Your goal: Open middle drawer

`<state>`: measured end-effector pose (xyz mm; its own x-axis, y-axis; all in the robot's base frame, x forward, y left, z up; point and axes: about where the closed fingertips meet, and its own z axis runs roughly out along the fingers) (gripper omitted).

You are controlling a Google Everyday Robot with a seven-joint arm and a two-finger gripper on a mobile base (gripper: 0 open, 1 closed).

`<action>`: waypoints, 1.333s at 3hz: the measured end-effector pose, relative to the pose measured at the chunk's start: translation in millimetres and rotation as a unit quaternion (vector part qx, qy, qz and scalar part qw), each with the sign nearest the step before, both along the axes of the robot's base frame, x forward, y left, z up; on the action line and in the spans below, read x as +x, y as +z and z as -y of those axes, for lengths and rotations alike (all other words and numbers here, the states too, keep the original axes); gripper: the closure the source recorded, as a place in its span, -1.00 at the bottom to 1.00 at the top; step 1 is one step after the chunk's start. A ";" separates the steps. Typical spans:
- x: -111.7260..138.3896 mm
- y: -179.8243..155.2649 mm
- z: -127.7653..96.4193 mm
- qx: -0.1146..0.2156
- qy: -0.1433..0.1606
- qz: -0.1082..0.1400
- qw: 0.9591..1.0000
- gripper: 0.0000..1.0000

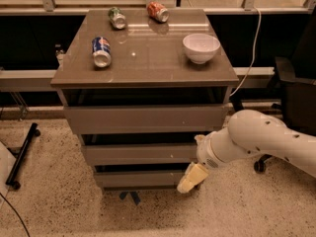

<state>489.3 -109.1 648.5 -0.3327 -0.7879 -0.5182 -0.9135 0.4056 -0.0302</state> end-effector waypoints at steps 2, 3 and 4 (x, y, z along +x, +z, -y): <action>44.6 -45.3 -11.0 0.054 -0.047 0.041 0.997 -1.00; 59.7 -67.6 -17.3 0.058 -0.061 0.037 0.996 -1.00; 76.5 -89.5 -18.3 0.064 -0.078 0.027 0.995 -1.00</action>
Offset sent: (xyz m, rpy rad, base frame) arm 0.0695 0.0145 -0.0641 0.1159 -0.1133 -0.1232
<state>565.8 -90.8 559.0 -0.4143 -0.6559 -0.6310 -0.8377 0.5459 -0.0175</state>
